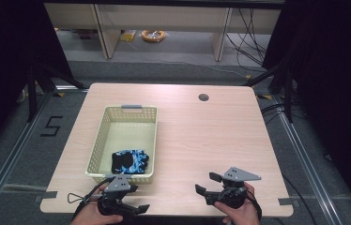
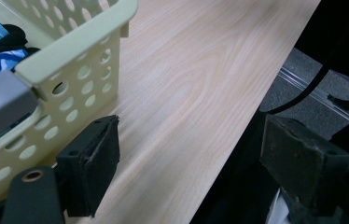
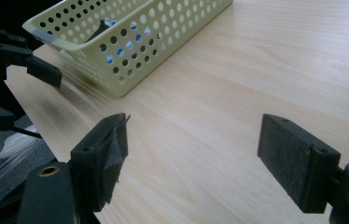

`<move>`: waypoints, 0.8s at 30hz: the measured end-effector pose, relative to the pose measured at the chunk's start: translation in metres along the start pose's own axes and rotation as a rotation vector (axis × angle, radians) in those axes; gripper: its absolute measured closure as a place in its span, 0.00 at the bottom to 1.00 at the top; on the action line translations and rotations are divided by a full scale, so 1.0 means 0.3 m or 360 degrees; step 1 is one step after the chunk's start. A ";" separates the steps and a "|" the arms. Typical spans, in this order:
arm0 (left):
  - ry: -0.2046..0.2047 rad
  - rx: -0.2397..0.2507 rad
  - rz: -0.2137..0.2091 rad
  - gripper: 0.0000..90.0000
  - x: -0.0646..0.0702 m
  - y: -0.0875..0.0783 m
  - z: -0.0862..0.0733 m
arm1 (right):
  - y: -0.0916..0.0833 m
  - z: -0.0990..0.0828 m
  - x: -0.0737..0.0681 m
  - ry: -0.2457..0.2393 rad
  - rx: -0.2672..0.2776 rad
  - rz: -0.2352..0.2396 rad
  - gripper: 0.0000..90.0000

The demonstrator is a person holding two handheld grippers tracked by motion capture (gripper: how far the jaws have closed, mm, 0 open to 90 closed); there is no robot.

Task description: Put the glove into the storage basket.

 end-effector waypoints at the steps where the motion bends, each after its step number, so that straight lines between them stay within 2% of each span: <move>1: 0.0001 -0.0005 0.0001 0.21 -0.001 0.000 -0.004 | 0.002 -0.001 0.002 -0.0020 0.0006 -0.0003 0.28; 2: -0.0018 0.0020 -0.0014 0.21 0.003 0.002 -0.006 | 0.009 -0.004 0.001 -0.0028 0.0016 0.0003 0.28; 3: 0.0015 0.0003 -0.0007 0.21 -0.002 0.000 -0.009 | 0.005 -0.008 -0.007 0.0018 -0.0004 0.0013 0.28; 5: 0.0015 -0.0006 0.0016 0.21 -0.006 0.001 -0.016 | 0.002 -0.010 -0.001 -0.0038 -0.0001 0.0001 0.28; 6: 0.0005 0.0004 0.0000 0.21 -0.004 0.001 -0.018 | 0.003 -0.012 0.000 -0.0055 0.0020 -0.0013 0.28; 7: 0.0007 -0.0005 0.0003 0.21 -0.005 0.000 -0.021 | 0.003 -0.015 -0.013 0.0025 -0.0005 0.0020 0.28; 9: -0.0029 0.0005 0.0010 0.21 -0.002 0.002 -0.028 | 0.001 -0.017 -0.005 -0.0025 -0.0003 0.0027 0.28; 10: -0.0031 0.0003 0.0008 0.21 -0.002 0.002 -0.030 | 0.003 -0.020 -0.006 -0.0021 -0.0002 0.0006 0.27; 11: -0.0021 0.0004 0.0014 0.21 -0.004 0.001 -0.032 | -0.004 -0.022 -0.013 0.0021 -0.0019 0.0023 0.27; 12: 0.0003 0.0001 0.0009 0.21 -0.007 -0.002 -0.032 | -0.004 -0.024 -0.010 0.0004 -0.0014 0.0021 0.27; 13: 0.0002 0.0002 0.0011 0.21 -0.007 -0.003 -0.034 | -0.003 -0.025 -0.006 -0.0022 -0.0004 0.0031 0.27; 14: 0.0028 -0.0031 0.0026 0.21 -0.013 -0.008 -0.036 | -0.006 -0.027 -0.006 -0.0017 0.0000 0.0020 0.27; 16: 0.0015 -0.0011 0.0024 0.21 -0.012 -0.008 -0.040 | -0.012 -0.034 -0.018 0.0043 -0.0024 0.0020 0.27; 17: 0.0036 -0.0034 0.0030 0.21 -0.016 -0.011 -0.041 | -0.011 -0.036 -0.013 0.0005 -0.0012 0.0016 0.27; 18: -0.0002 -0.0029 0.0037 0.21 -0.013 -0.009 -0.045 | -0.012 -0.036 -0.009 -0.0030 -0.0010 0.0012 0.27; 19: -0.0011 -0.0017 0.0036 0.21 -0.011 -0.010 -0.046 | -0.016 -0.043 -0.019 0.0031 -0.0038 0.0013 0.27; 21: 0.0016 -0.0019 0.0030 0.21 -0.013 -0.011 -0.049 | -0.014 -0.046 -0.011 -0.0034 -0.0021 0.0000 0.27; 22: 0.0014 -0.0018 0.0033 0.21 -0.013 -0.010 -0.052 | -0.016 -0.051 -0.017 -0.0006 -0.0044 0.0008 0.26; 23: 0.0019 -0.0021 0.0036 0.21 -0.014 -0.009 -0.054 | -0.014 -0.053 -0.014 -0.0036 -0.0023 0.0003 0.26; 24: -0.0025 -0.0012 0.0033 0.21 -0.009 -0.006 -0.058 | -0.015 -0.055 -0.013 -0.0057 -0.0038 -0.0005 0.26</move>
Point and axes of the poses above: each handheld gripper's, and its own axes: y roughly forward along the jaws, z roughly out of its top, x roughly to its right, the point moved 2 cm from there along y, roughly forward along the jaws, and after that the axes turned 5 degrees about -z, right-handed, at the moved point
